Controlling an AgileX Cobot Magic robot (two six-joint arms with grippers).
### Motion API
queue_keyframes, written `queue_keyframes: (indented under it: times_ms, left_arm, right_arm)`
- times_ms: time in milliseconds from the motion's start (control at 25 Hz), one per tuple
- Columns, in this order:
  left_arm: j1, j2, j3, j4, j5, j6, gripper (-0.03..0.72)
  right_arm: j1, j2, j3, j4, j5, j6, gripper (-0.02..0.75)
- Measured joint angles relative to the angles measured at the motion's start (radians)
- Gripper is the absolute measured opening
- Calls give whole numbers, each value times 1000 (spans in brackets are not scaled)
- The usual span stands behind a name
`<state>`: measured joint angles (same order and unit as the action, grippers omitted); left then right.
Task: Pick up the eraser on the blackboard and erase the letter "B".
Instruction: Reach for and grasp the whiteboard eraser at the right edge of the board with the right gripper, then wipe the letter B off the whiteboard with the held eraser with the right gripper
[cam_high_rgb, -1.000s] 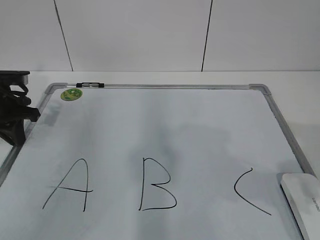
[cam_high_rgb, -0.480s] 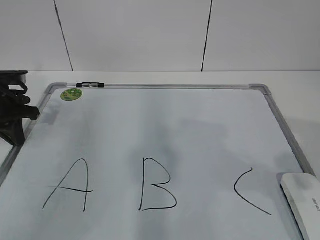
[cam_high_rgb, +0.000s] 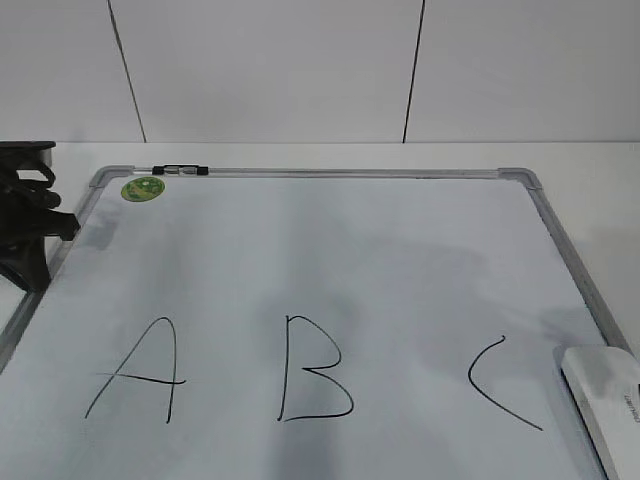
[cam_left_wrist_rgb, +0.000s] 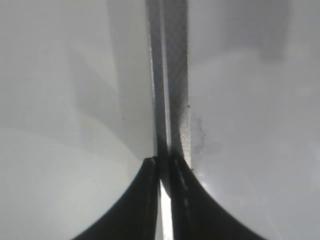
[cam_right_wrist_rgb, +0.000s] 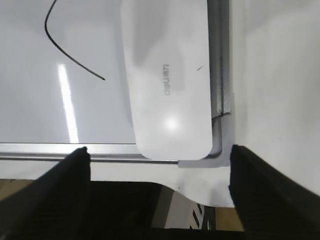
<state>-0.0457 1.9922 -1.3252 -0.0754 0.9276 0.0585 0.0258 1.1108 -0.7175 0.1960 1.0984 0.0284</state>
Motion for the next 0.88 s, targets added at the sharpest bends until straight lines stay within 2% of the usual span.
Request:
queue_keyframes:
  times_ms: [240, 520, 880]
  left_arm:
    - [0, 0, 0, -2, 2, 0, 34]
    - [0, 0, 0, -2, 2, 0, 34]
    - [0, 0, 0, -2, 2, 0, 34]
  right_arm:
    - [0, 109, -1, 0, -76, -34, 669]
    - [47, 234, -4, 0, -172, -50, 669]
    - [52, 348, -6, -1, -208, -52, 668]
